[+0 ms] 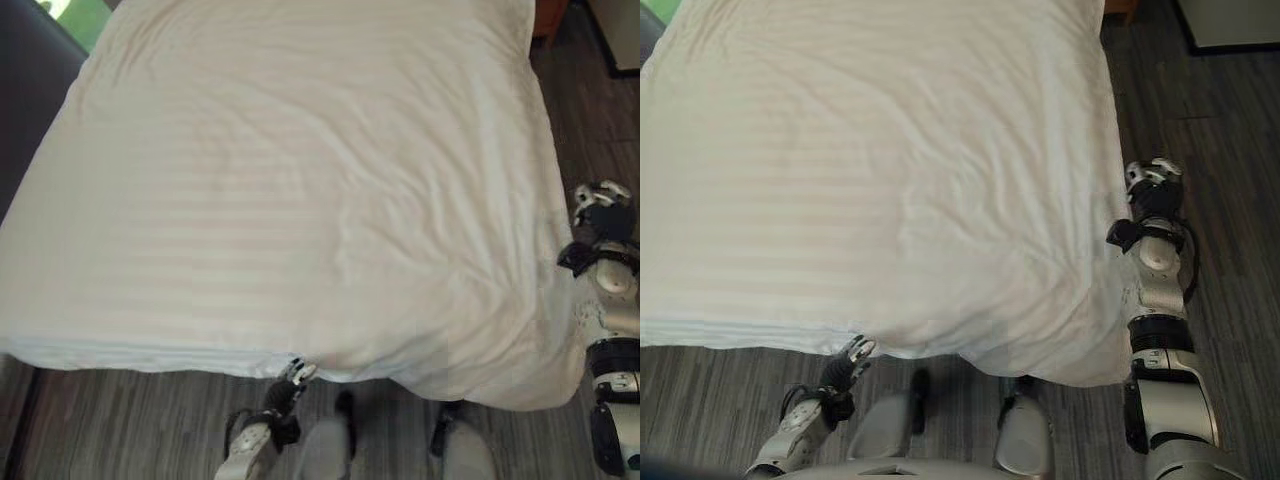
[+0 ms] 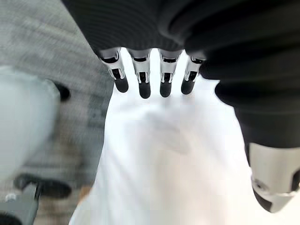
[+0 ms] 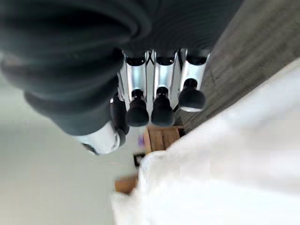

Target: Making the bed.

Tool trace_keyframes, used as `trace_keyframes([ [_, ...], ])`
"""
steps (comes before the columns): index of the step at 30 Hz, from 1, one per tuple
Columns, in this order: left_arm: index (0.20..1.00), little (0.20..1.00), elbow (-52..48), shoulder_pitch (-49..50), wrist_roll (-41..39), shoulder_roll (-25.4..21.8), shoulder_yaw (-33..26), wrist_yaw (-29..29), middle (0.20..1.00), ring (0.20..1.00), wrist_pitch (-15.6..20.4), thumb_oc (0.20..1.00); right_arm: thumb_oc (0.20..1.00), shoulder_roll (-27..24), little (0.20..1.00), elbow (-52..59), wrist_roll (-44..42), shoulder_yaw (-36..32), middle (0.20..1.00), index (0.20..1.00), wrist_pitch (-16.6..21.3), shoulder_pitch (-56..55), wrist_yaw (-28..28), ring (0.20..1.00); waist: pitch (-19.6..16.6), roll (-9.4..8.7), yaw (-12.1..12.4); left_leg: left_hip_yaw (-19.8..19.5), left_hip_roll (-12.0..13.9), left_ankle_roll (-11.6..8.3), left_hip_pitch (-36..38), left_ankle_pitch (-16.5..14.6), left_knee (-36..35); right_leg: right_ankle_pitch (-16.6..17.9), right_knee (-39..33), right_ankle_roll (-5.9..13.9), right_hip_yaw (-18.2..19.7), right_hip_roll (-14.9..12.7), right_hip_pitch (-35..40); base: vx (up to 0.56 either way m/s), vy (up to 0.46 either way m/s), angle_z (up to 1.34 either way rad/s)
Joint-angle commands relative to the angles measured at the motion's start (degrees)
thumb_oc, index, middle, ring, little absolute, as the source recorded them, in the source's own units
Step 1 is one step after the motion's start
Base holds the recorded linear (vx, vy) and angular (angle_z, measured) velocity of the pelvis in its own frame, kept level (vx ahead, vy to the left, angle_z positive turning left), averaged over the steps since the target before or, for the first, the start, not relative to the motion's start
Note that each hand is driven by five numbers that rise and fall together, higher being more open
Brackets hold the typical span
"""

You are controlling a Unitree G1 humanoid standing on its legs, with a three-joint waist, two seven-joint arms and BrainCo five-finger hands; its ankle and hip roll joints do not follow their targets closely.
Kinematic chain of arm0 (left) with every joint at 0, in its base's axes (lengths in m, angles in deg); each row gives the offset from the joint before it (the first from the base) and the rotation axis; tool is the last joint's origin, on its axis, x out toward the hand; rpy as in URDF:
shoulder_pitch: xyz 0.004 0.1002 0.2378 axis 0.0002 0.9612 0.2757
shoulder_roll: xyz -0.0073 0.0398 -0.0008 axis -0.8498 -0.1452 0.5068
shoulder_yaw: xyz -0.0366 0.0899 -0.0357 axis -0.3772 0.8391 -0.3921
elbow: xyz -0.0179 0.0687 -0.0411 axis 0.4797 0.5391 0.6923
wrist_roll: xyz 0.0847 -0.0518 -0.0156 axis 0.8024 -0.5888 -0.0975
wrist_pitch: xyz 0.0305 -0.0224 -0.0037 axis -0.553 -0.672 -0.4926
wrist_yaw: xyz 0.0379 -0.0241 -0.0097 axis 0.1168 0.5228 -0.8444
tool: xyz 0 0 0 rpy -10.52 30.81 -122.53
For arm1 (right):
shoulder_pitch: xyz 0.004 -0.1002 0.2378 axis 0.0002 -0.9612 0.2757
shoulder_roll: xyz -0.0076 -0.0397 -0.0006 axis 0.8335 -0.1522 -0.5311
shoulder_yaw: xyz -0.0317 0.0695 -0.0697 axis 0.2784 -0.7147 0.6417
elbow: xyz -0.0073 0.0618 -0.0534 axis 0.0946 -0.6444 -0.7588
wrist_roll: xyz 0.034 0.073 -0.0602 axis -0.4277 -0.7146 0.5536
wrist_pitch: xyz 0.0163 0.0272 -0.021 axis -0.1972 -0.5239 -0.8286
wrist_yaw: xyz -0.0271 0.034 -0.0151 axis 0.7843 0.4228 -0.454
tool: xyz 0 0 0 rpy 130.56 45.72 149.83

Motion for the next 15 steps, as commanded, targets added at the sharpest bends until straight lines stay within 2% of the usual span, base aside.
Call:
trace_keyframes([
  [1, 1.0, 1.0, -4.81, -2.15, -2.87, -1.51, 1.49, 0.49, 1.0, 1.0, 1.43, 1.0, 0.2, -3.31, 0.2, 5.47, -7.02, 5.4, 0.2, 0.2, 6.07, 8.57, 4.7, 0.2, 0.81, 2.84, 3.78, -2.63, -2.68, 2.4, 1.9, 3.14, -10.03, 3.3, -2.56, 6.43, 4.27, -1.1, -3.37, 0.18, -0.168, -0.11],
  [2, 1.0, 1.0, -4.63, -2.11, -3.2, -1.37, 1.56, 0.68, 1.0, 1.0, 1.27, 1.0, 0.2, -3.43, 0.2, 4.93, -7.43, 5.3, 0.2, 0.2, 6.18, 8.72, 4.64, 0.2, 0.17, 3.13, 3.54, -0.81, -1.72, 2.38, 3.03, 3.33, -12.28, 2.41, -2.82, 6.46, 4.05, -0.71, -2.95, 0.18, -0.173, -0.24],
  [3, 1.0, 1.0, -4.63, -2.16, -3.21, -1.36, 1.56, 0.69, 1.0, 1.0, 1.28, 1.0, 0.2, -3.47, 0.2, 4.91, -7.47, 5.3, 0.2, 0.2, 6.19, 8.77, 4.67, 0.2, 0.21, 3.08, 3.47, -0.82, -1.82, 2.4, 2.94, 3.8, -12.51, 2.69, -2.85, 6.41, 4.03, -0.82, -3.11, 0.04, -0.094, -0.25],
  [4, 1.0, 1.0, -3.57, -2.24, -3.58, -1.03, 1.66, 0.91, 1.0, 1.0, 1.35, 1.0, 0.2, -3.55, 0.2, 6.83, -7.65, 5.53, 0.2, 0.2, 6.81, 8.55, 4.84, 0.2, -0.01, 3.38, 2.98, 1.99, -0.9, 2.15, 3.59, 5.24, -14.68, 2.7, -3.07, 6.37, 3.05, -0.91, -2.62, 0.07, -0.003, -0.19],
  [5, 1.0, 1.0, -2.96, -1.75, -3.76, -0.42, 1.9, 1.12, 1.0, 1.0, 1.48, 1.0, 0.2, -2.73, 0.2, 9.38, -7.23, 7.27, 0.2, 0.2, 6.96, 9.32, 5.32, 0.2, -0.62, 3.58, 3.55, 1.28, -0.69, 1.7, 4.72, 6.59, -17.75, 2.55, -3.37, 6.11, 2.32, -0.71, -2.13, 0.09, -0.004, 0.03],
  [7, 1.0, 1.0, -1.52, -1.12, -4.66, 0.35, 1.45, 0.76, 1.0, 1.0, 1.48, 1.0, 0.2, -0.56, 0.2, 12.1, -7.9, 8.5, 0.2, 0.2, 7.64, 9.96, 5.63, 0.2, -1.41, 3.44, 3.77, 1.81, 0.16, 1.28, 6.52, 7.02, -19.53, 1.82, -3.9, 5.95, 1.37, -0.34, -0.2, 0.17, -0.016, 0.22],
  [12, 1.0, 1.0, 0.12, -1.28, -6.29, 1.3, 1.39, -0.44, 1.0, 1.0, 1.61, 1.0, 0.2, 3.45, 0.2, 14.8, -8.41, 9.37, 0.2, 0.2, 9.1, 10.94, 4.69, 0.2, -1.53, 2.71, 4.08, 0.44, 0.09, 0.75, 7.03, 7.48, -20.01, 2.06, -4.74, 5.72, -0.08, -0.54, 1.5, 0.08, -0.017, 0.25],
  [15, 1.0, 1.0, 0.84, -2.22, -5.66, 1.38, 2.54, -0.64, 1.0, 1.0, 1.73, 1.0, 0.2, 6.95, 0.2, 12.38, -7.42, 8.32, 0.2, 0.2, 9.61, 10.6, 3.13, 0.2, -1.08, 2.63, 4.86, -0.72, -0.21, 0.4, 6.19, 7.44, -20.01, 2.31, -5.13, 6.23, -1.25, -1.14, 1.62, -0.01, 0.0, 0.57],
])
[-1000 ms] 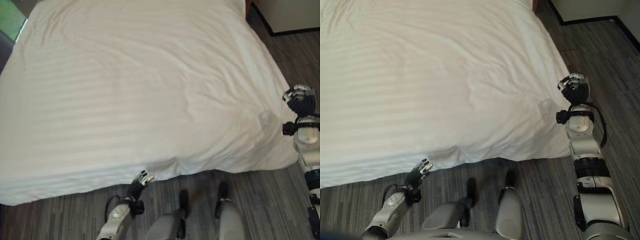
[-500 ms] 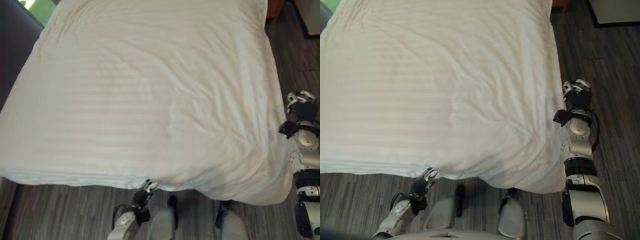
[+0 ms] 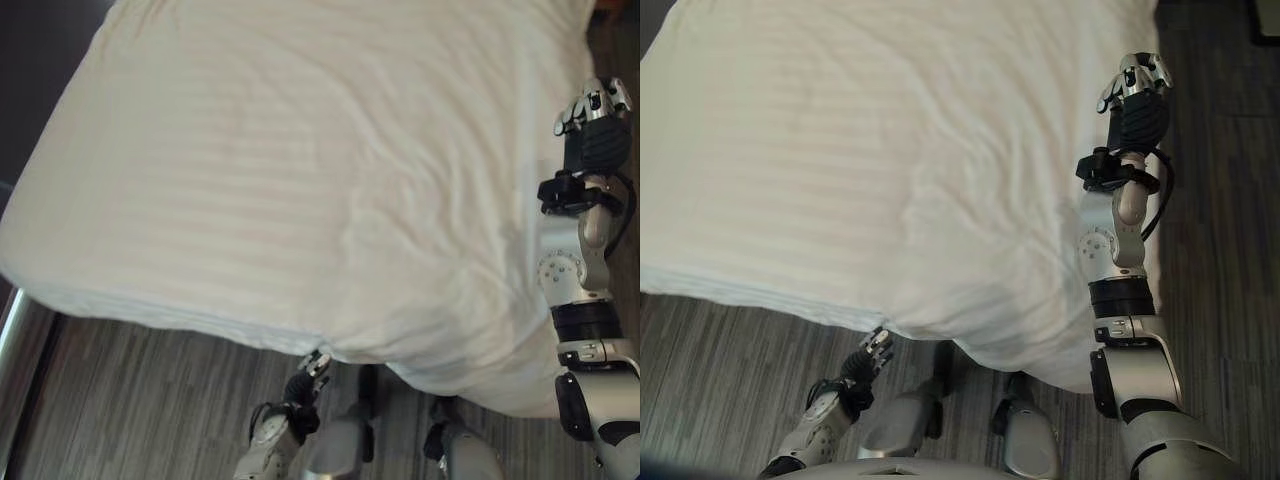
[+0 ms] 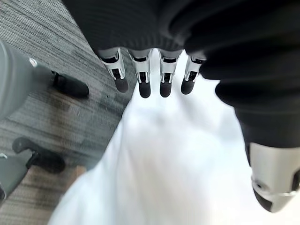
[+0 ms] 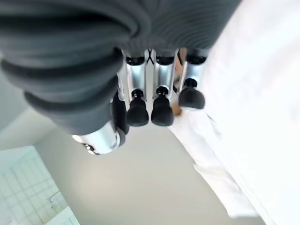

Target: Making the bed.

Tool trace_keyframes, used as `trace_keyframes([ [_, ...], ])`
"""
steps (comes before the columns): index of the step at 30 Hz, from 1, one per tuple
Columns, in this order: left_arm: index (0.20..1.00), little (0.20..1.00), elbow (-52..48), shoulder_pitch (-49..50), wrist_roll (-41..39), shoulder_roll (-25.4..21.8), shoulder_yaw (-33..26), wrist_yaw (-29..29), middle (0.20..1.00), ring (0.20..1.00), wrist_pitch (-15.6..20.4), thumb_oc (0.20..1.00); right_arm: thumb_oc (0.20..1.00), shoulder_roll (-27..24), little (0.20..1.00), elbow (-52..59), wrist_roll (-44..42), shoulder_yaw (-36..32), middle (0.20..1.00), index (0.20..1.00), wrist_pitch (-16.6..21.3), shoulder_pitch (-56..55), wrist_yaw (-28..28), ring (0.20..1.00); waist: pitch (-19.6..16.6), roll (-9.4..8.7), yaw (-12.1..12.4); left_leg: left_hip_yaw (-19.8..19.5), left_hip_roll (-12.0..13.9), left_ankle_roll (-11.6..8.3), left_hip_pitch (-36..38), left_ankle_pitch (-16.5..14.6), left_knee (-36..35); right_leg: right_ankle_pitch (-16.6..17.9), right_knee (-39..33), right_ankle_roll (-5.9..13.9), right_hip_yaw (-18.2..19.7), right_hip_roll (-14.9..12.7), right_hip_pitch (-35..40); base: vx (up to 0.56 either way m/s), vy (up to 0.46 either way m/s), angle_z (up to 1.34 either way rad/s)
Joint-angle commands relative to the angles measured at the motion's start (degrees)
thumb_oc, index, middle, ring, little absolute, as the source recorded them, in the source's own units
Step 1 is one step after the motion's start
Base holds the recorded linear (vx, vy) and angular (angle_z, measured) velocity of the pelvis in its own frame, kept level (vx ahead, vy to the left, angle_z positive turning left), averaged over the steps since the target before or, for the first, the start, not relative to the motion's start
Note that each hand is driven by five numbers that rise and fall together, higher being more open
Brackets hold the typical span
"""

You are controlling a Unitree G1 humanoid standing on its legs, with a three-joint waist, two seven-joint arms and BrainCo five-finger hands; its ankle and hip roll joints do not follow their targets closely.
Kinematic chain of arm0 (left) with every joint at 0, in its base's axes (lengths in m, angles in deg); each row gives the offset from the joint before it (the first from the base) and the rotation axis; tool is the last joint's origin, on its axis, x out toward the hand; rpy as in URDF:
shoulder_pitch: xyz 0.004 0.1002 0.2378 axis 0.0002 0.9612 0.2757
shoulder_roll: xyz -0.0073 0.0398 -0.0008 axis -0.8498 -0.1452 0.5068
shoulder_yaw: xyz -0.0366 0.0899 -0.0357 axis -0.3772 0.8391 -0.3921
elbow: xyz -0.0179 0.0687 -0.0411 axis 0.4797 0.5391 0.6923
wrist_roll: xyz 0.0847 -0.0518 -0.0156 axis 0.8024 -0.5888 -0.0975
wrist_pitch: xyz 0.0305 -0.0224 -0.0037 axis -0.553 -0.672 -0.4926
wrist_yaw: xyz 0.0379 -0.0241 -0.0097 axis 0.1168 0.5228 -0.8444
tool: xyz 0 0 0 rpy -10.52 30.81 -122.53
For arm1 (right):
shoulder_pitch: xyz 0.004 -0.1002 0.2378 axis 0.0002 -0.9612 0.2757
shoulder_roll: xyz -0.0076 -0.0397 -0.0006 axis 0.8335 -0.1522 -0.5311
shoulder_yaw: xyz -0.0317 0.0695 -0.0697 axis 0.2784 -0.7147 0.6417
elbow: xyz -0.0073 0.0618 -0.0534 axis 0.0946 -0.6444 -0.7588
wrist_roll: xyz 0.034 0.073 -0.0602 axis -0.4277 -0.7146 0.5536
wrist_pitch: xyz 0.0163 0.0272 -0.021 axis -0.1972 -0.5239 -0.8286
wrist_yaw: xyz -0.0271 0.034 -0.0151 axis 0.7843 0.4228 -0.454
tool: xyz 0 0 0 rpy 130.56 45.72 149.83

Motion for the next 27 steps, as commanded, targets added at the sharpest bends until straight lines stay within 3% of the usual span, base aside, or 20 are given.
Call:
trace_keyframes([
  [1, 1.0, 1.0, -1.09, -1.5, -1.32, -3.0, 3.92, -0.37, 1.0, 1.0, 1.91, 1.0, 0.2, -0.97, 0.2, -3.56, 1.94, -0.8, 0.2, 0.2, 2.81, 3.12, -1.53, 0.2, -1.62, -1.75, 0.71, -0.67, 0.0, -2.3, -3.4, 2.44, 0.34, 0.16, 1.38, 6.03, 4.58, -6.34, -1.96, -0.08, 0.023, 0.4],
  [5, 1.0, 1.0, -0.23, -2.28, -0.33, -2.23, 5.53, -0.36, 1.0, 1.0, 2.03, 1.0, 0.2, -1.35, 0.2, -12.13, 1.7, -3.41, 0.2, 0.2, 1.47, 1.52, -2.73, 0.2, -1.3, 0.01, 0.39, -0.72, -1.47, -2.12, -5.66, 2.69, 0.34, 1.45, 1.04, 6.72, 5.15, -7.78, -4.11, -0.05, 0.124, 0.21],
  [6, 1.0, 1.0, 0.27, -2.56, 0.5, -1.47, 5.89, -0.25, 1.0, 1.0, 2.07, 1.0, 0.2, -0.54, 0.2, -13.69, 1.63, -4.63, 0.2, 0.2, 1.23, -1.72, -2.48, 0.2, -0.53, 1.3, -0.44, -0.25, -2.01, -1.98, -6.11, 2.56, 0.34, 2.02, 1.09, 7.03, 5.93, -8.41, -5.08, -0.04, 0.201, -0.03],
  [9, 1.0, 1.0, 1.1, -2.81, 0.05, 0.57, 5.2, -0.26, 1.0, 1.0, 2.19, 1.0, 0.2, 1.67, 0.2, -14.04, 1.35, -8.33, 0.2, 0.2, 0.99, -11.82, -1.18, 0.2, 0.41, 2.41, -2.85, 0.72, -2.41, -1.6, -6.06, 2.1, 0.34, 2.33, 1.26, 7.25, 7.36, -8.95, -5.79, 0.0, 0.148, -0.22],
  [11, 1.0, 1.0, 1.58, -2.79, 0.08, 0.77, 5.05, -0.1, 1.0, 1.0, 2.43, 1.0, 0.2, 1.78, 0.2, -14.26, 1.4, -9.28, 0.2, 0.2, 1.1, -14.35, -0.72, 0.2, 0.55, 2.5, -3.47, 0.87, -2.53, -1.44, -5.79, 1.9, 0.34, 2.4, 1.31, 7.32, 7.7, -9.11, -5.73, 0.01, 0.087, -0.16],
  [16, 1.0, 1.0, 1.17, -2.0, -0.52, 1.53, 3.51, -0.12, 1.0, 1.0, 2.78, 1.0, 0.2, 0.58, 0.2, -16.51, 3.68, -16.41, 0.2, 0.2, 1.01, -24.7, -1.82, 0.2, 2.94, 3.03, -8.7, 2.14, -3.5, -0.44, -5.11, 0.71, 0.34, 3.12, 1.78, 7.61, 10.53, -9.89, -7.12, -0.01, 0.085, -0.08],
  [20, 1.0, 1.0, 1.26, -1.88, -0.87, 1.99, 3.73, -0.04, 1.0, 1.0, 2.97, 1.0, 0.2, -0.63, 0.2, -18.65, 3.16, -18.06, 0.2, 0.2, 0.82, -25.96, -1.87, 0.2, 4.04, 3.61, -9.94, 3.3, -3.86, -0.02, -4.6, 0.2, 0.34, 3.28, 2.12, 7.81, 12.14, -10.25, -7.92, -0.02, 0.085, -0.33],
  [21, 1.0, 1.0, 1.67, -2.54, -1.38, 2.36, 3.73, 0.01, 1.0, 1.0, 3.17, 1.0, 0.2, -2.26, 0.2, -20.28, 3.8, -18.32, 0.2, 0.2, 0.25, -26.4, -1.72, 0.2, 4.97, 4.04, -11.33, 4.3, -4.24, 0.19, -4.54, -0.02, 0.34, 3.73, 1.99, 7.9, 13.34, -10.48, -8.83, -0.03, 0.061, -0.3],
  [27, 1.0, 1.0, 1.72, -3.88, -1.31, 2.68, 4.11, 0.1, 1.0, 1.0, 3.58, 1.0, 0.2, -5.43, 0.2, -22.47, 4.15, -19.07, 0.2, 0.2, -0.39, -26.45, -1.42, 0.2, 5.54, 4.53, -12.51, 5.38, -4.69, 0.3, -4.84, -0.22, 0.34, 4.22, 1.76, 8.06, 14.58, -10.69, -9.81, -0.01, 0.035, -0.26],
])
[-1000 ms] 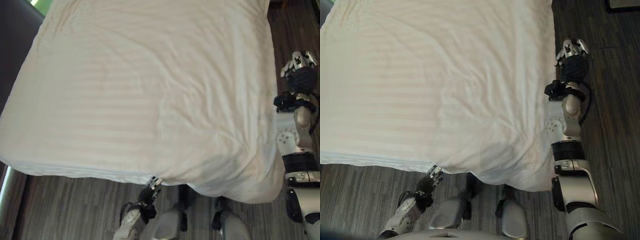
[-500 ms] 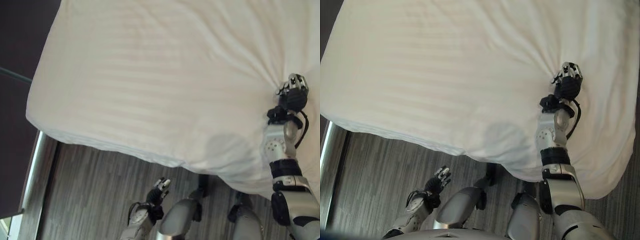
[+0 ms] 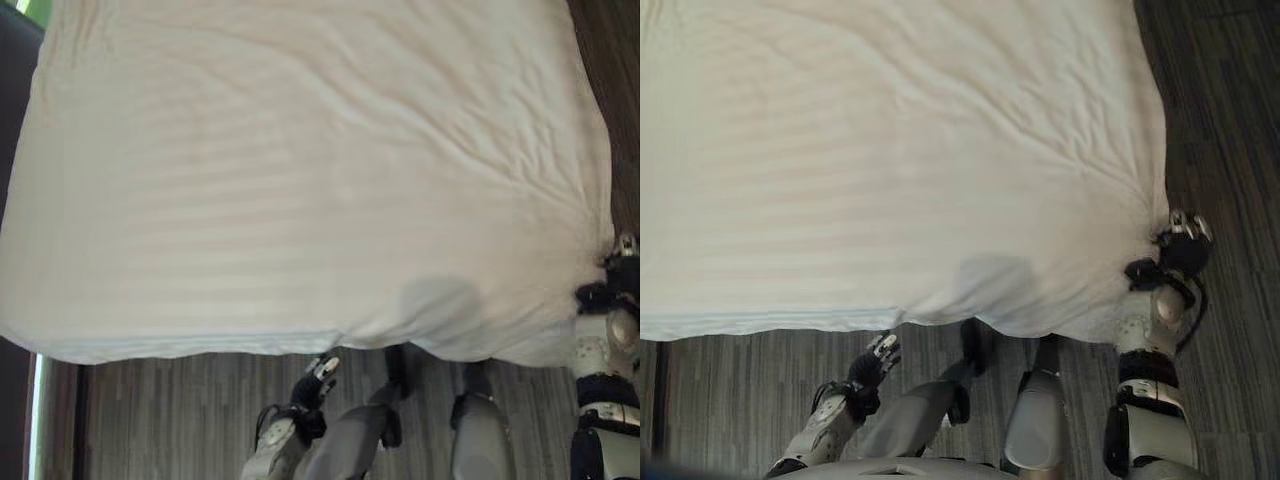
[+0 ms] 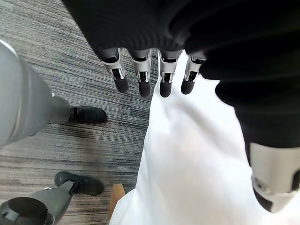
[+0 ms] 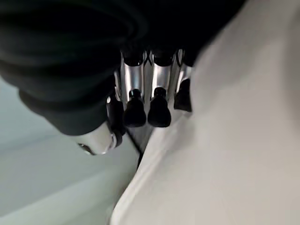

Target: Making the bed.

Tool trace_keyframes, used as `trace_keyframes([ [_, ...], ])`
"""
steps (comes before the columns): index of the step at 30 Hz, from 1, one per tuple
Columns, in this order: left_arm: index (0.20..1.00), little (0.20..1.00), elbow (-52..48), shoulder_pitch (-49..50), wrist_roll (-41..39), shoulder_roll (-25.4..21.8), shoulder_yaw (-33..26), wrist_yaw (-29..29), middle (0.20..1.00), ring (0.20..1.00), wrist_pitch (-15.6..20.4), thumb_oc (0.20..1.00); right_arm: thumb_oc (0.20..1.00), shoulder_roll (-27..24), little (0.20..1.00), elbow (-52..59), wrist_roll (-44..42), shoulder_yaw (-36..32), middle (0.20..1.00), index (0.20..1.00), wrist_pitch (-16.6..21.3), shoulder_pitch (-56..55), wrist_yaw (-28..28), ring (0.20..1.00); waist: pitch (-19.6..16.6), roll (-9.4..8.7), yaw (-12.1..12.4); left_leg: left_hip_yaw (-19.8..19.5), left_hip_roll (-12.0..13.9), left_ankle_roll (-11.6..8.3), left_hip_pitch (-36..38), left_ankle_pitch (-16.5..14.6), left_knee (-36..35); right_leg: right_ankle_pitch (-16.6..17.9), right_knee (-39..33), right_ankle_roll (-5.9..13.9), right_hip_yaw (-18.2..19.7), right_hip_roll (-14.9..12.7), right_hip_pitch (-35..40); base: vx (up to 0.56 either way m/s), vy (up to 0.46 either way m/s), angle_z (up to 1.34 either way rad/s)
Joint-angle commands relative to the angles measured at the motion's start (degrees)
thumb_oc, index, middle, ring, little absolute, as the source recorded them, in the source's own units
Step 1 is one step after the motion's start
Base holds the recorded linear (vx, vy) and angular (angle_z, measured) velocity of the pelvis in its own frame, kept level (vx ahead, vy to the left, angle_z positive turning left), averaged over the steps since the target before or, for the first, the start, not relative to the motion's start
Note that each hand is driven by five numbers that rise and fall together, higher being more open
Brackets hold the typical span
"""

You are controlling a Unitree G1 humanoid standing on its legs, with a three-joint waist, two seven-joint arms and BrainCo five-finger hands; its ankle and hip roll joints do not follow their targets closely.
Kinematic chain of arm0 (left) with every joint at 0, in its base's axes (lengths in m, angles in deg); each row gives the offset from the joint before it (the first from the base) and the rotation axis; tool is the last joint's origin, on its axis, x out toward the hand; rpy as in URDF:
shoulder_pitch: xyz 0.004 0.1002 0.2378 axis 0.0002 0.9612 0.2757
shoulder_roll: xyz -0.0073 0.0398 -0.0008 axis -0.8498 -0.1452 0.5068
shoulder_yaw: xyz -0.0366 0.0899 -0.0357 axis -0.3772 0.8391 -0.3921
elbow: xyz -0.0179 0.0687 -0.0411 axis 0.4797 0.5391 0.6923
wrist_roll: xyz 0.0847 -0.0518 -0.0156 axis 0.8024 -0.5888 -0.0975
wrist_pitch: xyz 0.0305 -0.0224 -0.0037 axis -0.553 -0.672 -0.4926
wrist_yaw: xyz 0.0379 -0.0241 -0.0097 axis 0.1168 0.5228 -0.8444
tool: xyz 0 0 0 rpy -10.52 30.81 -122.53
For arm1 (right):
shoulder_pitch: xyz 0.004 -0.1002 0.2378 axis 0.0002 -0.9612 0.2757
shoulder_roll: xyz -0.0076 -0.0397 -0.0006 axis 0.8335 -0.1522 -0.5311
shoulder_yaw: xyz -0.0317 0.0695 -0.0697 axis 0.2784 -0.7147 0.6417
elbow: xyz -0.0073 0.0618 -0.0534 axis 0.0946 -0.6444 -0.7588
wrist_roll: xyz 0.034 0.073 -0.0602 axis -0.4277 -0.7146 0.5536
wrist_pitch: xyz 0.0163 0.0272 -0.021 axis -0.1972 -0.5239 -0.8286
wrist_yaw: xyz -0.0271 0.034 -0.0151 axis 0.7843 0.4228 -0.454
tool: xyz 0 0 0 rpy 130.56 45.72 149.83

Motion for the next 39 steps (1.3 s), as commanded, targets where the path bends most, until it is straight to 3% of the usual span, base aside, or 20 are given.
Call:
trace_keyframes([
  [1, 1.0, 1.0, 1.49, -4.03, -1.28, 1.88, 0.66, -0.01, 1.0, 1.0, 2.09, 1.0, 0.2, -3.06, 0.2, -0.72, -0.51, -0.95, 0.2, 0.2, -0.2, -3.06, -0.38, 0.2, 3.03, 1.27, -1.28, -2.85, 2.81, -3.35, 0.32, -0.09, 0.71, -1.24, 2.0, 2.71, 4.26, -3.25, -0.05, 0.0, -0.004, -0.09],
  [7, 1.0, 1.0, 2.9, -4.68, -1.39, 1.96, -1.45, -0.29, 1.0, 1.0, 2.3, 1.0, 0.2, -4.83, 0.2, -6.09, -0.03, -2.61, 0.2, 0.2, -2.05, -7.55, 1.17, 0.2, 2.17, -0.06, -2.25, -2.89, 3.04, -3.4, 0.73, -0.29, 0.71, -1.28, 1.83, 2.6, 4.25, -2.9, 0.48, 0.01, -0.033, -0.12],
  [8, 1.0, 1.0, 3.88, -4.31, -1.67, 2.24, -2.46, -0.29, 1.0, 1.0, 1.96, 1.0, 0.291, -4.34, 0.291, -6.14, 2.21, -1.32, 0.291, 0.291, -2.84, -9.35, 1.5, 0.291, 1.21, -1.1, -2.25, -3.09, 3.4, -3.42, 1.51, -0.41, 0.71, -1.35, 1.8, 2.52, 4.02, -2.68, 1.41, 0.04, -0.053, -0.01],
  [9, 1.0, 1.0, 3.92, -4.21, -1.68, 2.22, -2.51, -0.25, 1.0, 1.0, 1.99, 1.0, 0.291, -4.24, 0.291, -6.05, 2.31, -1.23, 0.291, 0.291, -2.86, -9.43, 1.43, 0.291, 1.2, -1.16, -2.33, -3.09, 3.41, -3.43, 1.6, -0.43, 0.71, -1.37, 1.78, 2.51, 4.01, -2.68, 1.52, 0.07, -0.098, 0.01],
  [10, 1.0, 1.0, 3.74, -3.93, -1.39, 1.9, -3.45, -0.25, 1.0, 1.0, 1.71, 1.0, 1.0, -3.98, 1.0, -3.98, 9.09, 3.35, 1.0, 1.0, -4.95, -11.76, 2.32, 1.0, 0.39, -2.43, -2.22, -3.14, 3.99, -3.45, 2.82, -0.89, 0.71, -1.7, 1.81, 2.43, 3.85, -1.98, 2.53, 0.03, -0.06, 0.01],
  [11, 1.0, 1.0, 3.71, -3.9, -1.37, 1.86, -3.56, -0.25, 1.0, 1.0, 1.69, 1.0, 1.0, -3.85, 1.0, -3.8, 9.22, 3.42, 1.0, 1.0, -5.04, -11.76, 2.18, 1.0, 0.38, -2.57, -2.37, -3.18, 3.88, -3.43, 2.61, -0.55, 0.71, -1.38, 1.72, 2.39, 3.83, -2.09, 2.39, 0.05, -0.124, -0.01],
  [13, 1.0, 1.0, 3.6, -2.84, -0.23, 1.41, -5.5, -0.14, 1.0, 1.0, 1.54, 1.0, 1.0, -2.34, 1.0, 5.47, 22.75, 11.12, 1.0, 1.0, -7.5, -16.8, 2.52, 1.0, -1.05, -4.96, -1.92, -3.36, 4.97, -3.49, 5.08, -0.92, 0.71, -1.9, 1.69, 2.08, 3.51, -0.79, 4.58, 0.05, -0.104, -0.03],
  [19, 1.0, 1.0, 4.27, -2.03, 1.43, 0.94, -8.86, -3.03, 1.0, 1.0, 2.68, 1.0, 1.0, -2.89, 1.0, 6.74, 42.19, 22.72, 1.0, 1.0, -11.53, -17.53, 0.83, 1.0, -4.02, -7.59, 0.77, -5.0, 5.49, -3.35, 9.19, -1.03, 0.71, -2.5, 0.95, 1.69, 3.18, 1.08, 8.06, 0.04, -0.063, 0.04],
  [21, 1.0, 1.0, 4.05, -2.21, 2.1, 0.48, -10.17, -4.54, 1.0, 1.0, 3.22, 1.0, 1.0, -4.22, 1.0, 3.94, 51.52, 28.06, 1.0, 1.0, -13.71, -15.74, -0.23, 1.0, -4.7, -9.54, 2.6, -7.99, 5.24, -2.83, 11.06, -4.74, 5.13, -2.52, 0.95, 1.37, 4.66, 2.22, 9.07, -0.01, -0.063, -0.08],
  [22, 1.0, 1.0, 4.05, -2.25, 2.11, 0.46, -10.22, -4.54, 1.0, 1.0, 3.21, 1.0, 1.0, -4.19, 1.0, 3.93, 51.53, 28.08, 1.0, 1.0, -13.72, -15.68, -0.24, 1.0, -4.75, -9.66, 2.5, -8.04, 5.11, -2.8, 10.82, -4.58, 5.21, -2.39, 0.95, 1.38, 4.64, 2.09, 8.9, -0.13, 0.008, -0.24],
  [23, 1.0, 1.0, 2.7, -2.0, 1.93, -0.05, -10.8, -4.66, 1.0, 1.0, 3.44, 1.0, 1.0, -3.73, 1.0, 3.85, 52.89, 29.12, 1.0, 1.0, -14.05, -16.15, 0.41, 1.0, -5.15, -11.61, 3.21, -12.41, 5.49, -3.89, 11.99, -7.82, 11.34, -1.55, 1.0, 1.14, 5.48, 1.35, 8.56, -0.17, 0.089, -0.23],
  [25, 1.0, 1.0, 2.39, -1.23, 3.73, -0.41, -10.47, -4.64, 1.0, 1.0, 3.19, 1.0, 1.0, -3.47, 1.0, 4.73, 54.42, 28.91, 1.0, 1.0, -14.88, -18.09, 0.99, 1.0, -6.89, -12.26, 3.13, -20.26, 7.58, -5.28, 16.7, -6.91, 15.02, -0.17, 1.62, 1.44, 5.99, 1.4, 7.23, -0.17, 0.15, -0.26],
  [27, 1.0, 1.0, 2.34, -1.02, 4.08, -0.45, -10.21, -4.85, 1.0, 1.0, 2.85, 1.0, 1.0, -2.57, 1.0, 5.37, 53.29, 28.16, 1.0, 1.0, -15.01, -19.2, 1.23, 1.0, -8.14, -12.78, 2.29, -22.17, 8.26, -5.5, 17.7, -6.24, 14.75, 0.31, 1.63, 1.81, 6.28, 0.99, 6.66, -0.18, 0.205, -0.42],
  [28, 1.0, 1.0, 2.1, 0.59, 6.1, -0.21, -8.74, -4.6, 1.0, 1.0, 1.88, 1.0, 1.0, -1.74, 1.0, 5.5, 52.59, 26.31, 1.0, 1.0, -15.4, -22.2, 1.31, 1.0, -9.65, -12.96, 0.81, -23.44, 10.44, -5.37, 19.91, -7.4, 11.7, 1.07, 1.7, 3.2, 7.19, 0.54, 5.8, -0.22, 0.261, -0.22],
  [29, 1.0, 1.0, 2.05, 0.73, 6.12, -0.2, -8.64, -4.61, 1.0, 1.0, 1.86, 1.0, 1.0, -1.75, 1.0, 5.68, 52.62, 26.22, 1.0, 1.0, -15.47, -22.45, 1.34, 1.0, -9.72, -12.86, 0.95, -23.35, 10.55, -5.35, 20.09, -7.39, 11.52, 1.05, 1.68, 3.21, 7.22, 0.64, 5.86, -0.38, 0.316, -0.19],
  [30, 1.0, 1.0, 2.54, 0.72, 7.21, -0.11, -7.19, -4.56, 1.0, 1.0, 1.83, 1.0, 1.0, -0.98, 1.0, 6.59, 51.41, 24.52, 1.0, 1.0, -15.12, -24.18, 1.42, 1.0, -9.8, -14.1, -0.15, -19.53, 9.23, -4.08, 21.79, -11.95, 7.89, 3.2, 1.8, 4.58, 7.4, -0.7, 5.27, -0.3, 0.168, -0.17],
  [35, 1.0, 1.0, 4.41, -0.76, 10.74, -0.41, -5.63, -4.29, 1.0, 1.0, 1.1, 1.0, 1.0, 0.84, 1.0, 8.21, 50.83, 23.39, 1.0, 1.0, -15.61, -25.74, 1.35, 1.0, -8.52, -15.15, -0.48, -17.0, 6.64, -1.84, 24.33, -11.94, 2.46, 4.12, 3.58, 6.39, 6.06, -1.8, 4.01, -0.31, 0.193, -0.26],
  [37, 1.0, 1.0, 3.26, -0.34, 12.09, -1.23, -5.14, -4.5, 1.0, 1.0, 0.78, 1.0, 1.0, 1.4, 1.0, 9.31, 50.95, 23.57, 1.0, 1.0, -15.87, -25.92, 1.52, 1.0, -7.54, -14.87, -0.1, -15.96, 6.09, -0.8, 23.56, -10.45, 2.83, 0.15, 9.34, 5.21, 6.27, -0.39, 4.03, -0.53, 0.205, -0.55],
  [38, 1.0, 1.0, 1.92, 0.14, 12.1, -1.85, -4.89, -4.22, 1.0, 1.0, 0.37, 1.0, 1.0, 1.81, 1.0, 9.75, 50.56, 23.47, 1.0, 1.0, -15.75, -25.98, 1.37, 1.0, -7.72, -14.82, 0.87, -14.23, 4.91, 0.49, 21.33, -7.94, 3.09, -2.93, 14.53, 3.02, 4.26, 1.63, 6.34, -0.48, 0.187, -0.71],
  [39, 1.0, 1.0, 1.85, 0.24, 12.1, -1.88, -4.86, -4.2, 1.0, 1.0, 0.33, 1.0, 1.0, 1.82, 1.0, 9.8, 50.56, 23.46, 1.0, 1.0, -15.77, -26.08, 1.37, 1.0, -7.7, -14.79, 0.97, -14.15, 4.99, 0.47, 21.51, -8.09, 3.07, -3.23, 14.83, 3.0, 4.33, 1.72, 6.33, -0.59, 0.242, -0.69],
])
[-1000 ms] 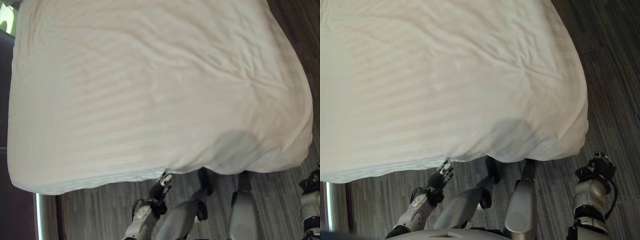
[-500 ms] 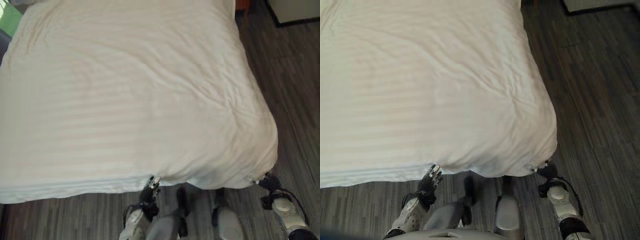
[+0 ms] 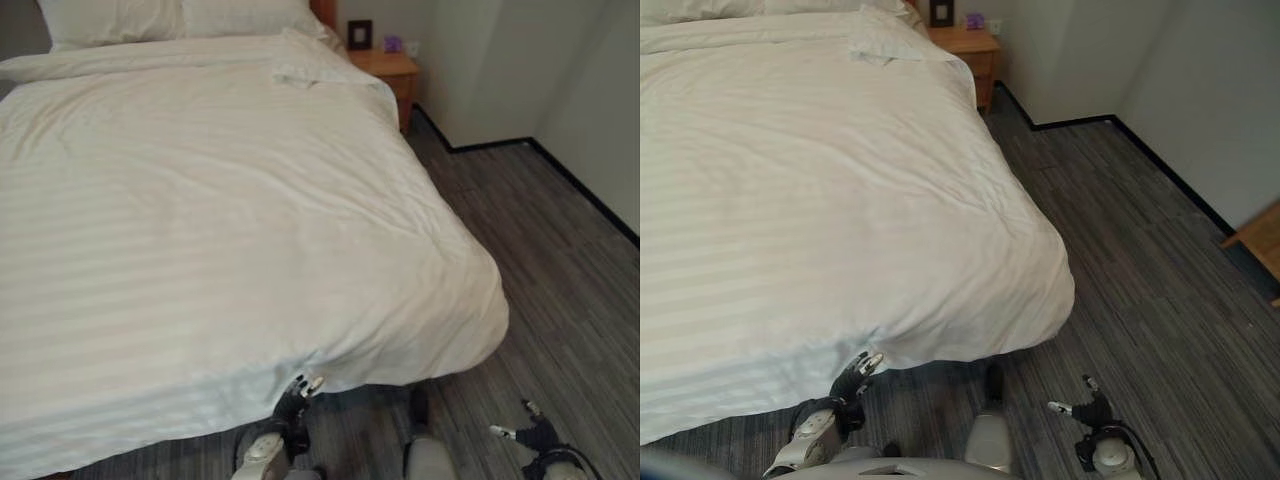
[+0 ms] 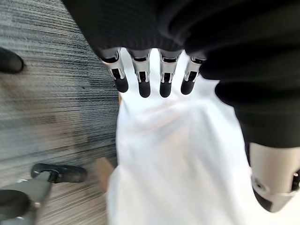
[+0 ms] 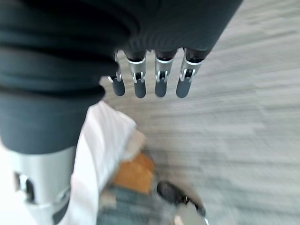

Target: Making the bed.

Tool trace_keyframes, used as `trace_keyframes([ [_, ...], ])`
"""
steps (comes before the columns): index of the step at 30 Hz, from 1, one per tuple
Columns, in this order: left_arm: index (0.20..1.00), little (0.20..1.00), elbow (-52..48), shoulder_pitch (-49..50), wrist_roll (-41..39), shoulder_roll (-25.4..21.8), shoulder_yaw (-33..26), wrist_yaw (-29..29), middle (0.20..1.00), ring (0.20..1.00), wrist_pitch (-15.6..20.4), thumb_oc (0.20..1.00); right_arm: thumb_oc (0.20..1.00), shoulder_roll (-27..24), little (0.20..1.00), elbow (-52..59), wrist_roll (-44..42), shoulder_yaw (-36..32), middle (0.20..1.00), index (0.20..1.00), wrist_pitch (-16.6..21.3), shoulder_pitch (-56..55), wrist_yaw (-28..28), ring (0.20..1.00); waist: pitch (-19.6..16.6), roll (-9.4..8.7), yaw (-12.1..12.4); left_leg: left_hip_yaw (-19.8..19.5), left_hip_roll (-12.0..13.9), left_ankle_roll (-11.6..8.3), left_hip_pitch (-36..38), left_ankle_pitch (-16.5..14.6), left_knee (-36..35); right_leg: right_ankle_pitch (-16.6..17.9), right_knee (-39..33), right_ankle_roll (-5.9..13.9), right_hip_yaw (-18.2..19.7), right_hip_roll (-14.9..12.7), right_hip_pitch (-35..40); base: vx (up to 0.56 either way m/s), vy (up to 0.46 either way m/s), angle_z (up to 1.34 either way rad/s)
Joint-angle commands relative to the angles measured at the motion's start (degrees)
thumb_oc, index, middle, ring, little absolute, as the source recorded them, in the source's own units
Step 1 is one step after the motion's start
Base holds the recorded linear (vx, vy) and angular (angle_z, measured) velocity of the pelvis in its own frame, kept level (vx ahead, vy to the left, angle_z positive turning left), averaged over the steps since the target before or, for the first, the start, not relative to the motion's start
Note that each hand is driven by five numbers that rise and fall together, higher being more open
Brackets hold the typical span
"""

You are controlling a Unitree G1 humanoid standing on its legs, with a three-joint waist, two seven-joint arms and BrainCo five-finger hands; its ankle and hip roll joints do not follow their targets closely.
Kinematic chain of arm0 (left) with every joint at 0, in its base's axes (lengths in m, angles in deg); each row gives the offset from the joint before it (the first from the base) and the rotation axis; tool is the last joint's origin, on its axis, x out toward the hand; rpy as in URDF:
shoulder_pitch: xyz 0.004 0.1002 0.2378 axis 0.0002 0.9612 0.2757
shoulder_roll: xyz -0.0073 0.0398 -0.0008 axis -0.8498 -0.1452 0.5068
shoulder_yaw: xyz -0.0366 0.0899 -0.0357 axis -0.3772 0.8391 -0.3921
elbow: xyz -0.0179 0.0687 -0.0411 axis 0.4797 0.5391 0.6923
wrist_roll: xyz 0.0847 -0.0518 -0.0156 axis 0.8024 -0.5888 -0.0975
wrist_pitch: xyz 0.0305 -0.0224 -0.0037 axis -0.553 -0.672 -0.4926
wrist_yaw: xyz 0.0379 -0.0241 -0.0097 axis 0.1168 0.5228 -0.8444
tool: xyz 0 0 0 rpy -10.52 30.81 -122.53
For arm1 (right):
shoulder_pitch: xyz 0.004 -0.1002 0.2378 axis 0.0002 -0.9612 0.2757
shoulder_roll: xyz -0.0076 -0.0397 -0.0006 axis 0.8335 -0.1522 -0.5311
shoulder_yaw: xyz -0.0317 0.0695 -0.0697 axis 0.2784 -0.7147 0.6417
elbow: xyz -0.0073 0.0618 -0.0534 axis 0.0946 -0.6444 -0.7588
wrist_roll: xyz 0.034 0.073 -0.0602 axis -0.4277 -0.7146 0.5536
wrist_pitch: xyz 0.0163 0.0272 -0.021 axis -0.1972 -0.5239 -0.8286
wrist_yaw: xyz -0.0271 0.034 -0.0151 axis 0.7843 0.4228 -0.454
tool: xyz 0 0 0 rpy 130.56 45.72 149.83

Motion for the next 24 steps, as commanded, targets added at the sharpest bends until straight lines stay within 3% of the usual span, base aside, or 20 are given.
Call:
trace_keyframes([
  [1, 1.0, 1.0, -7.1, 0.86, 3.97, -2.74, -1.27, 1.21, 1.0, 1.0, 0.39, 1.0, 1.0, -2.94, 1.0, 6.83, -1.28, -1.14, 1.0, 1.0, 1.72, 3.25, -0.62, 1.0, 1.93, 2.5, 3.14, -1.19, 0.94, -2.05, 7.52, 9.87, -16.89, 5.24, 6.06, -1.16, -1.18, 5.76, 4.7, -0.26, 0.1, -0.45],
  [2, 1.0, 1.0, -7.14, 0.88, 3.97, -2.77, -1.25, 1.2, 1.0, 1.0, 0.36, 1.0, 1.0, -2.91, 1.0, 6.86, -1.28, -1.16, 1.0, 1.0, 1.71, 3.22, -0.61, 1.0, 1.78, 2.41, 3.18, -1.16, 0.84, -2.04, 7.31, 10.09, -16.92, 5.45, 5.95, -1.16, -1.12, 5.68, 4.51, -0.4, 0.152, -0.55],
  [5, 1.0, 1.0, -11.1, 2.3, 6.38, -4.32, 0.04, 1.9, 1.0, 1.0, 0.06, 1.0, 1.0, -2.95, 1.0, 9.32, -1.09, -1.48, 1.0, 1.0, 2.2, 2.33, 0.12, 1.0, -0.04, 3.13, 5.23, 2.07, 0.34, -1.25, 4.56, 12.83, -17.51, 0.7, 10.35, -2.06, -1.91, 7.28, 10.23, -0.29, 0.067, -0.52],
  [7, 1.0, 1.0, -14.36, 2.34, 7.48, -5.15, 1.13, 2.21, 1.0, 1.0, 0.03, 1.0, 1.0, -2.99, 1.0, 10.64, -0.69, -1.19, 1.0, 1.0, 2.42, 2.66, 0.51, 1.0, -1.12, 2.92, 6.83, 5.04, -0.1, -1.12, 3.05, 13.47, -17.48, -1.23, 8.79, -2.17, -3.72, 6.51, 15.02, -0.35, -0.023, -1.04],
  [9, 1.0, 1.0, -19.28, 1.37, 8.64, -6.16, 2.4, 2.16, 1.0, 1.0, 0.33, 1.0, 1.0, -3.53, 1.0, 12.82, 0.82, 0.09, 1.0, 1.0, 2.51, 4.22, 0.96, 1.0, -2.77, 2.51, 9.74, 10.22, 0.44, -1.38, 0.72, 14.65, -17.73, -0.44, 4.21, -1.3, -8.19, 4.15, 19.81, -0.35, -0.102, -1.72],
  [10, 1.0, 1.0, -19.35, 1.4, 8.65, -6.23, 2.41, 2.14, 1.0, 1.0, 0.29, 1.0, 1.0, -3.46, 1.0, 12.86, 0.83, 0.07, 1.0, 1.0, 2.46, 4.19, 0.96, 1.0, -2.75, 2.43, 10.04, 10.51, 0.42, -1.35, 0.84, 14.57, -17.73, -0.32, 3.97, -1.23, -7.91, 4.13, 19.89, -0.24, -0.113, -1.64],
  [11, 1.0, 1.0, -21.48, 1.02, 9.21, -6.68, 2.36, 1.73, 1.0, 1.0, 0.52, 1.0, 1.0, -3.83, 1.0, 13.28, 1.59, 0.64, 1.0, 1.0, 2.26, 4.89, 0.77, 1.0, -2.92, 2.54, 10.94, 12.04, 0.82, -1.52, 0.1, 14.73, -17.51, -0.13, 2.44, -0.81, -10.06, 2.98, 20.43, -0.19, -0.166, -2.02],
  [12, 1.0, 1.0, -22.49, -0.27, 9.54, -6.72, 2.52, 1.02, 1.0, 1.0, 1.07, 1.0, 1.0, -3.89, 1.0, 15.92, 2.26, 1.7, 1.0, 1.0, 2.42, 5.72, 0.97, 1.0, -2.68, 2.3, 10.64, 14.27, 1.78, -2.67, -0.46, 15.02, -17.44, -1.76, -4.83, -0.88, -9.24, 4.19, 20.55, -0.2, -0.227, -1.79],
  [14, 1.0, 1.0, -21.82, -1.54, 10.24, -6.06, 2.44, 0.55, 1.0, 1.0, 1.58, 1.0, 1.0, -4.1, 1.0, 17.26, 2.73, 2.97, 1.0, 1.0, 2.71, 6.0, 1.92, 1.0, -2.52, 2.29, 10.08, 15.46, 2.51, -3.14, -0.61, 14.72, -16.21, -1.82, -8.61, -1.27, -6.83, 5.21, 20.93, -0.08, -0.264, -1.39],
  [16, 1.0, 1.0, -21.26, -3.73, 9.68, -5.5, 2.0, -0.99, 1.0, 1.0, 1.52, 1.0, 1.0, -4.98, 1.0, 19.79, 2.96, 3.87, 1.0, 1.0, 2.86, 6.37, 2.73, 1.0, -1.28, 1.99, 9.22, 16.06, 4.08, -4.2, -2.29, 14.46, -10.72, -1.24, -10.85, -2.25, -4.81, 5.76, 21.2, -0.04, -0.275, -1.1],
  [17, 1.0, 1.0, -20.55, -4.93, 10.16, -5.33, 2.51, -0.97, 1.0, 1.0, 1.62, 1.0, 1.0, -5.21, 1.0, 21.24, 2.51, 4.52, 1.0, 1.0, 3.2, 6.35, 3.42, 1.0, -0.09, 1.73, 8.72, 15.15, 4.97, -4.54, -3.32, 13.74, -6.97, -1.74, -11.8, -2.95, -3.47, 6.61, 22.11, -0.04, -0.237, -0.81],
  [19, 1.0, 1.0, -19.69, -7.07, 10.57, -4.98, 3.13, -1.93, 1.0, 1.0, 1.76, 1.0, 1.0, -6.16, 1.0, 21.95, 2.07, 5.37, 1.0, 1.0, 3.71, 6.95, 3.47, 1.0, 1.84, 1.67, 8.98, 11.99, 6.94, -5.67, -5.78, 15.79, -2.26, -2.1, -11.86, -4.16, -1.83, 7.62, 22.42, -0.04, -0.163, -0.66],
  [20, 1.0, 1.0, -19.65, -7.18, 10.57, -4.95, 3.11, -1.94, 1.0, 1.0, 1.77, 1.0, 1.0, -6.17, 1.0, 21.94, 2.06, 5.35, 1.0, 1.0, 3.71, 7.03, 3.48, 1.0, 1.78, 1.72, 8.97, 11.97, 7.01, -5.69, -6.01, 16.1, -2.36, -1.88, -11.88, -4.23, -1.83, 7.7, 22.16, -0.01, -0.134, -0.54],
  [21, 1.0, 1.0, -18.98, -8.65, 10.1, -4.0, 3.42, -3.15, 1.0, 1.0, 1.72, 1.0, 1.0, -6.78, 1.0, 22.72, 1.08, 5.45, 1.0, 1.0, 3.81, 7.1, 3.84, 1.0, 2.72, 1.58, 8.9, 8.15, 6.46, -5.98, -7.34, 16.71, -0.46, -1.89, -11.9, -4.82, -0.58, 8.07, 21.96, -0.01, -0.078, -0.52],
  [22, 1.0, 1.0, -18.91, -8.73, 10.1, -3.94, 3.43, -3.16, 1.0, 1.0, 1.75, 1.0, 1.0, -6.82, 1.0, 22.74, 1.07, 5.42, 1.0, 1.0, 3.8, 7.12, 3.86, 1.0, 2.77, 1.64, 8.82, 8.04, 6.47, -6.0, -7.45, 16.58, -0.23, -1.94, -11.88, -4.83, -0.67, 8.1, 21.99, 0.07, -0.138, -0.53],
  [23, 1.0, 1.0, -18.61, -9.06, 10.22, -3.49, 3.38, -3.85, 1.0, 1.0, 1.63, 1.0, 1.0, -7.3, 1.0, 22.58, 1.82, 6.4, 1.0, 1.0, 3.61, 8.13, 3.98, 1.0, 3.15, 1.66, 10.19, 1.24, 0.7, -5.44, -9.5, 13.53, 0.76, -2.46, -11.98, -5.17, 1.56, 8.58, 22.29, 0.16, -0.109, -0.4],
  [24, 1.0, 1.0, -19.49, -8.79, 9.6, -3.65, 2.9, -4.27, 1.0, 1.0, 1.88, 1.0, 1.0, -7.31, 1.0, 22.86, 1.82, 7.14, 1.0, 1.0, 3.93, 8.82, 4.2, 1.0, 3.13, 1.88, 11.37, -1.51, -3.24, -4.8, -10.62, 11.74, -0.6, -2.78, -12.34, -5.37, 3.47, 9.24, 23.01, 0.16, -0.107, -0.4],
])
